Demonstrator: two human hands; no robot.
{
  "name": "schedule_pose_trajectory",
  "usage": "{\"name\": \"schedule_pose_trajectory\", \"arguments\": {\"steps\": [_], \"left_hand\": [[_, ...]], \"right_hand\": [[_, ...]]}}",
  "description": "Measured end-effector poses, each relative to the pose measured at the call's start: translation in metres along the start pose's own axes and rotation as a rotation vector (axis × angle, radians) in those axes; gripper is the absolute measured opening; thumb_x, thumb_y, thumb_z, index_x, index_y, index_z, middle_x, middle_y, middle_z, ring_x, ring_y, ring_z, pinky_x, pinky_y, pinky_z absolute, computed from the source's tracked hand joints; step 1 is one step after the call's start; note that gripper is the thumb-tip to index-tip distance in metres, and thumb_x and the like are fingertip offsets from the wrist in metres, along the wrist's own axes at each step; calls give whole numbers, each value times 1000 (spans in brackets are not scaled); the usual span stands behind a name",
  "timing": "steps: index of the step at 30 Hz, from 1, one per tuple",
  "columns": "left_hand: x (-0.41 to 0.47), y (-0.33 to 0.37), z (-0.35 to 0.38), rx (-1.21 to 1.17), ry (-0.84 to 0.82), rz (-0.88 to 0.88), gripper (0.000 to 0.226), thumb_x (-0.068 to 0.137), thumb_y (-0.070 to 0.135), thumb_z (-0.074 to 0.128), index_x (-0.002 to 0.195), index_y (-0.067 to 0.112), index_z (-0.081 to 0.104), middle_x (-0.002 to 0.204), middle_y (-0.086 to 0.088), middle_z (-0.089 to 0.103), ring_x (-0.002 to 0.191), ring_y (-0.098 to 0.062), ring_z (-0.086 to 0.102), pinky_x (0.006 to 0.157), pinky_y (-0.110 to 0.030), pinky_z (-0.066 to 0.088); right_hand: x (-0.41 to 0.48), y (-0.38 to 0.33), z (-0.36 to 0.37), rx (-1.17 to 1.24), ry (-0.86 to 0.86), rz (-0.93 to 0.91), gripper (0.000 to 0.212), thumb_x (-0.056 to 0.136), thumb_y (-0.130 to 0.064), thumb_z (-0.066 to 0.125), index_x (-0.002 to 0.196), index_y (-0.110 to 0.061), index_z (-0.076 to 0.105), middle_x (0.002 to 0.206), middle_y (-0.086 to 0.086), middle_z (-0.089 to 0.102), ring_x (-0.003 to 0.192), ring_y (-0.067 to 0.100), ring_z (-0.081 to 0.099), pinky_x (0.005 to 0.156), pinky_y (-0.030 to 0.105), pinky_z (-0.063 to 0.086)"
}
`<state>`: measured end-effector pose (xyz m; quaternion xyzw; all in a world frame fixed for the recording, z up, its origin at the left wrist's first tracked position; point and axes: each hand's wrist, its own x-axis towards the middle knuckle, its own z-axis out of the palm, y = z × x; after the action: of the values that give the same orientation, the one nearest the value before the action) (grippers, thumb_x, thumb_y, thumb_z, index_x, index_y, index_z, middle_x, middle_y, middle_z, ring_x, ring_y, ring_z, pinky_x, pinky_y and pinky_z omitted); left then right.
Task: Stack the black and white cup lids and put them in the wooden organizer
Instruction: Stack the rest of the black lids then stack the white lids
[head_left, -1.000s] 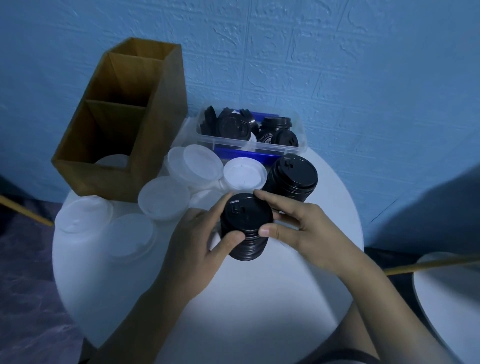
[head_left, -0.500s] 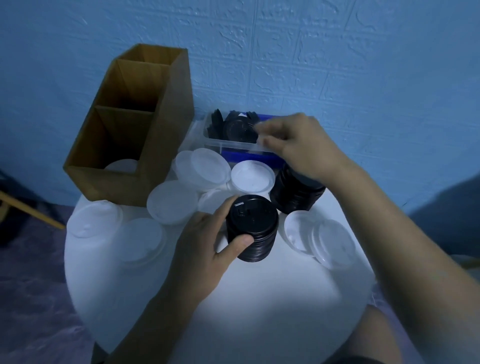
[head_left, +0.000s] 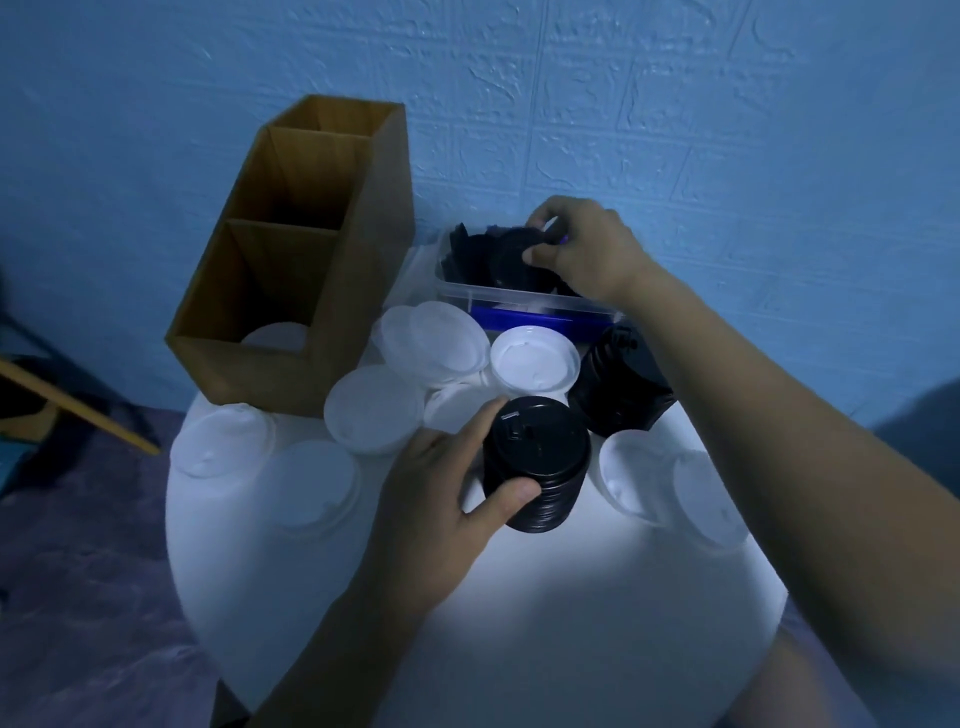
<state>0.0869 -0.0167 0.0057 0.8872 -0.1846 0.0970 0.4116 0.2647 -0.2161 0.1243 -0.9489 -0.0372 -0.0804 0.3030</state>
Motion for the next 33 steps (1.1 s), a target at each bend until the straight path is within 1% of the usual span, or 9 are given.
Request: {"name": "schedule_pose_trajectory", "arguments": {"steps": [4,8,10,12,15,19,22,26,33], "left_hand": [[0,-2,1,5,6,1,66,80,66,50,142,58,29,112,52,43,108,6,44,85,-14,35],[-1,-1,3,2,24,2,67,80,66,50,142,57,28,112,51,43,95,1,44,83,-14,36],[-1,-1,3,-4,28,7,67,80,65,50,143,55,30,111,52,43,95,-2,45,82,-15,37],[-1,-2,4,-11,29,10,67,81,65,50,144,52,34,106,51,47,95,-3,45,79,-17,38],[0,-2,5,-9,41,13,67,81,66,50,144,49,36,101,51,47,95,-5,48,78,-20,42],[-1,-4,5,-6,30,22,65,81,69,49,142,57,29,100,49,47,98,-4,49,79,-25,45],[-1,-4,5,-24,30,26,65,82,71,49,143,57,31,101,39,51,99,-6,52,82,-32,50],[-3,-3,5,-67,20,41,64,83,70,52,142,59,32,109,40,53,106,-6,55,87,-39,55],[-3,-2,4,-58,15,41,65,83,67,50,144,51,34,105,47,50,105,-11,56,87,-40,54]], "right_hand": [[-34,-7,-25,468,-12,55,25,90,-8,73,107,-14,54,86,11,61,77,32,68,76,53,62],[-103,-19,-40,713,-208,60,47,97,4,56,135,-25,55,96,9,57,77,19,70,70,36,63],[-139,-18,-38,722,-240,61,48,99,5,52,133,-27,60,108,3,65,88,19,75,74,34,63],[-166,-13,-30,700,-219,47,42,98,5,55,125,-25,66,98,-7,72,87,13,74,75,28,61],[-192,-3,-20,573,-144,49,29,94,-12,69,118,-29,68,72,-20,66,70,0,64,72,23,54],[-204,6,-7,407,-73,121,30,83,-54,71,109,-41,62,66,-5,64,60,14,62,74,50,57],[-211,5,2,344,-98,135,41,84,-64,62,123,-53,53,73,-7,70,61,11,66,79,45,58],[-214,8,9,110,-19,45,50,91,-65,53,140,-59,44,99,-20,66,84,3,63,86,29,49],[-211,6,0,409,-168,-85,43,98,-20,65,136,-39,61,135,-30,53,76,1,62,63,24,55]]}}
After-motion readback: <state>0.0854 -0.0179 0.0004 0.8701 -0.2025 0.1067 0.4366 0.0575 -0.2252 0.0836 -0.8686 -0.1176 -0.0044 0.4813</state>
